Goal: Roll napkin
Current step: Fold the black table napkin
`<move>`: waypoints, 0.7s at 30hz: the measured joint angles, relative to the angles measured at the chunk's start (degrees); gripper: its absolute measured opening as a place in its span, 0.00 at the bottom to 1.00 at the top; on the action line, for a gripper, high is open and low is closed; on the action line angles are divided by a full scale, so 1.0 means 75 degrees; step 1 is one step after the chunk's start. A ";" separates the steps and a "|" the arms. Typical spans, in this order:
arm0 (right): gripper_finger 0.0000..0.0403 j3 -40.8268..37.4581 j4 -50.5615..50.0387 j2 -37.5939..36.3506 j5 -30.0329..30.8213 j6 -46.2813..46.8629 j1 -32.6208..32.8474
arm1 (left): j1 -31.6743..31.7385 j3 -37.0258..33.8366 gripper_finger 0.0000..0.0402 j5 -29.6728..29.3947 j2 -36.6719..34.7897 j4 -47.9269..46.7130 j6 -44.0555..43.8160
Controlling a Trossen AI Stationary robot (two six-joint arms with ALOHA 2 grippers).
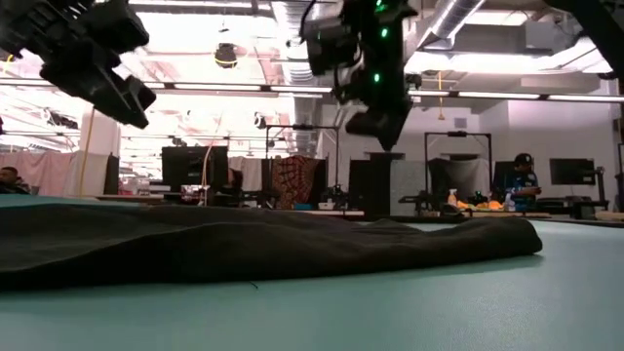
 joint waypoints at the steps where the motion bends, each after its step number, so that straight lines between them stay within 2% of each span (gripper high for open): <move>1: 0.34 0.0000 -0.0003 -0.0139 -0.0001 -0.0046 0.0039 | -0.0081 0.0000 0.35 -0.0001 -0.0003 0.0131 0.0077; 5: 0.41 0.0000 0.0041 -0.0882 -0.0484 -0.0540 0.0524 | -0.0538 0.0000 0.35 0.0130 -0.0003 0.0551 0.0118; 10: 0.43 -0.0385 0.0835 -0.2074 -0.1738 -0.1585 0.1877 | -0.1432 0.0000 0.35 0.0146 -0.0003 0.1214 0.0323; 13: 0.43 -0.1222 0.2085 -0.2888 -0.2233 -0.1836 0.2820 | -0.2055 0.0000 0.35 -0.0108 -0.0001 0.1601 0.0496; 16: 0.42 -0.2325 0.3342 -0.3618 -0.2258 -0.1743 0.3625 | -0.2664 0.0000 0.35 -0.0444 0.0011 0.1742 0.0505; 21: 0.41 -0.4114 0.5251 -0.4189 -0.2237 -0.1123 0.4330 | -0.3625 0.0000 0.35 -0.1272 0.0091 0.1747 -0.0023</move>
